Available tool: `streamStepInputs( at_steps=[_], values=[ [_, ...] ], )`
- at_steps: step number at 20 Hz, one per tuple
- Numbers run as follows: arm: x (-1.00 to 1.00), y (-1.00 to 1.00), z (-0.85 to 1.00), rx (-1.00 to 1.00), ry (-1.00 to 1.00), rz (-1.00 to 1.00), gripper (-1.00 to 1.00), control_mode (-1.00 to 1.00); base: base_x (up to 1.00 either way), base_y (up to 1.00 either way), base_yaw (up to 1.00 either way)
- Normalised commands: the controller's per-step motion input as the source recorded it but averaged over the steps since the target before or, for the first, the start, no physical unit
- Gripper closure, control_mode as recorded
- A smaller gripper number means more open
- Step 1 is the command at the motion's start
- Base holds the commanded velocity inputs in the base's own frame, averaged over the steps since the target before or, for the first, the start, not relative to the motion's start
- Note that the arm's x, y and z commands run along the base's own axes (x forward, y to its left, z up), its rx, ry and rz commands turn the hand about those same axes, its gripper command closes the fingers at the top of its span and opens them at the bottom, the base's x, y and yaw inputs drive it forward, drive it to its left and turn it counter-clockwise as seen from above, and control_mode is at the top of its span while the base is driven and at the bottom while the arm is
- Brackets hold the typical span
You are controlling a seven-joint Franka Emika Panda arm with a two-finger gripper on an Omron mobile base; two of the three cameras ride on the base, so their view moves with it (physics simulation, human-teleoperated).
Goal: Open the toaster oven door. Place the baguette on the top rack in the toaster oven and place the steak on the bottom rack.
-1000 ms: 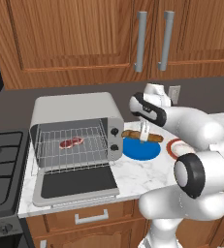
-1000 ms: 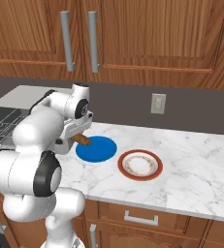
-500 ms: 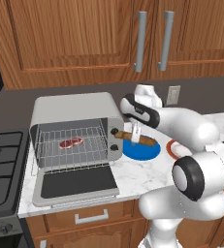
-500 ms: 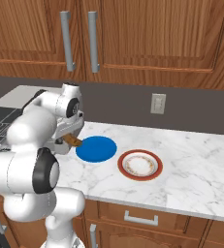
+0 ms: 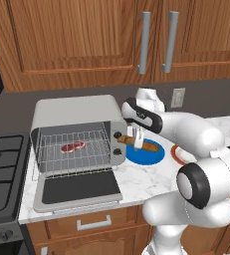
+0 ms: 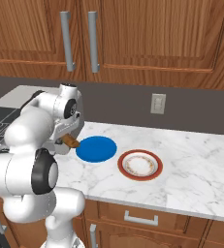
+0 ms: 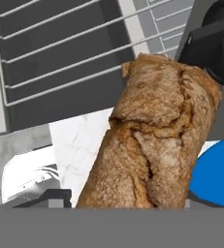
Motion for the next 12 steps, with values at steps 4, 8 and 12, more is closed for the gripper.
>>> streamStepInputs(
  at_steps=[4,8,12],
  values=[
    [-0.24,0.46,0.05,0.00,0.00,0.19,1.00,-1.00,0.00,0.00,0.00],
    [-0.30,0.40,0.09,0.00,0.06,0.05,1.00,-1.00,0.00,0.00,0.00],
    [-0.40,0.32,0.18,0.00,0.10,0.00,1.00,-1.00,0.00,0.00,0.00]
  ],
)
